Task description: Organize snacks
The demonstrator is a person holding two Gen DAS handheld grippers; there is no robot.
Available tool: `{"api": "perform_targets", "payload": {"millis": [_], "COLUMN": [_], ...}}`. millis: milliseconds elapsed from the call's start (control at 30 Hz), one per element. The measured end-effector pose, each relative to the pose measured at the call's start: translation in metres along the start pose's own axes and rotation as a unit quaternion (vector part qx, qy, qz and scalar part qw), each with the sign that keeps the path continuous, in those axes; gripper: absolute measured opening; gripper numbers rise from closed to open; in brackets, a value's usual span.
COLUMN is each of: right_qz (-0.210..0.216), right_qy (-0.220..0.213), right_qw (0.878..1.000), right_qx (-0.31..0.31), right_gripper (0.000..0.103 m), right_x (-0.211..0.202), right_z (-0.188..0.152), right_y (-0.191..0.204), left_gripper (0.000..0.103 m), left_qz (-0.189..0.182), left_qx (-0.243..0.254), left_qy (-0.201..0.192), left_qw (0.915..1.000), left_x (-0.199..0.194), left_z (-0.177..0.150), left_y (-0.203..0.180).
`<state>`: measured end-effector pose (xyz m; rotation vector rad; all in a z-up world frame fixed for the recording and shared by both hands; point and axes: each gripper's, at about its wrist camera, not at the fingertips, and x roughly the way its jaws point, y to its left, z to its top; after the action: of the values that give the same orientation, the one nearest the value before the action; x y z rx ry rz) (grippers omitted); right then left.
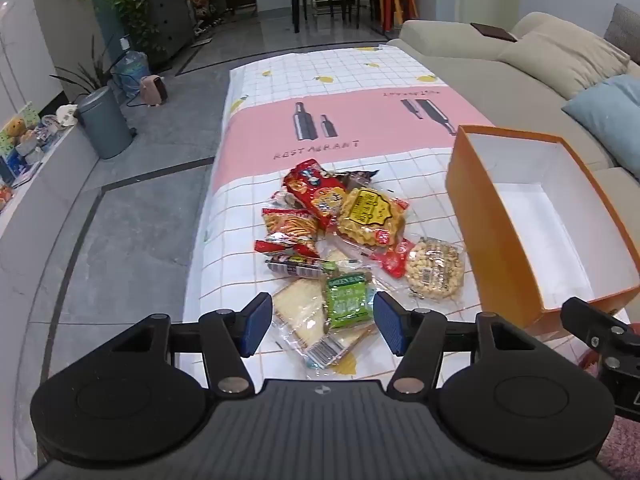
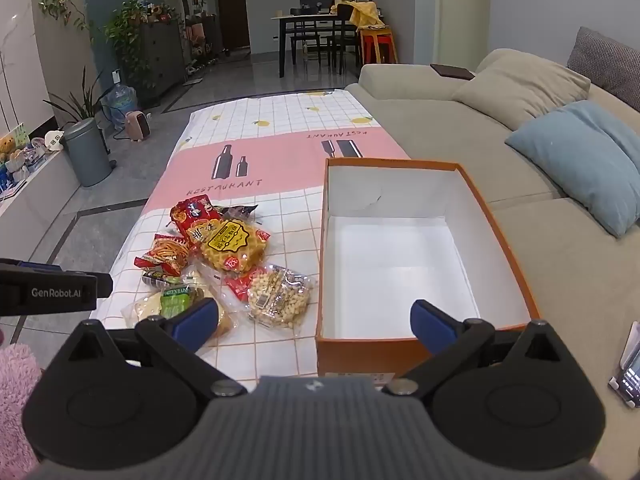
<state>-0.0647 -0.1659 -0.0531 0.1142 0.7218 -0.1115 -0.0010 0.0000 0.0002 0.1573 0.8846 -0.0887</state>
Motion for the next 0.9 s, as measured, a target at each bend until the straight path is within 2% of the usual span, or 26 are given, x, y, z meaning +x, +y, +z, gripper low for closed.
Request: {"api": "perform_targets", "payload": {"millis": [300,600,900], "right_qz": [0.003,-0.001,-0.002], "right_qy": [0.003,0.003,0.004], "right_qw": [1.000,1.000,1.000], "right_qx": [0.001,0.004,0.007], "right_gripper": [0.100,0.100,0.100], "right_x": [0.0003,0.0005,0.0010], "right_z": [-0.0007,-0.0015,-0.0018], "right_y": [0.0016,-0.0001,-0.0016], "left_gripper": [0.067,0.067,0.067], "left_qz": [-0.018,-0.006,-0.013], "left_qx": [0.006,0.014,0.022], "left_qy": [-0.006,-0.009,-0.005], "left_qw": [0.9998,0.9998,0.9997], "left_x": [-0.0032,-0.0059,-0.0059], "left_z": [0.0016,0.0002,-0.0007], "left_y": [-0.0069,-0.0058,-0.0095]}}
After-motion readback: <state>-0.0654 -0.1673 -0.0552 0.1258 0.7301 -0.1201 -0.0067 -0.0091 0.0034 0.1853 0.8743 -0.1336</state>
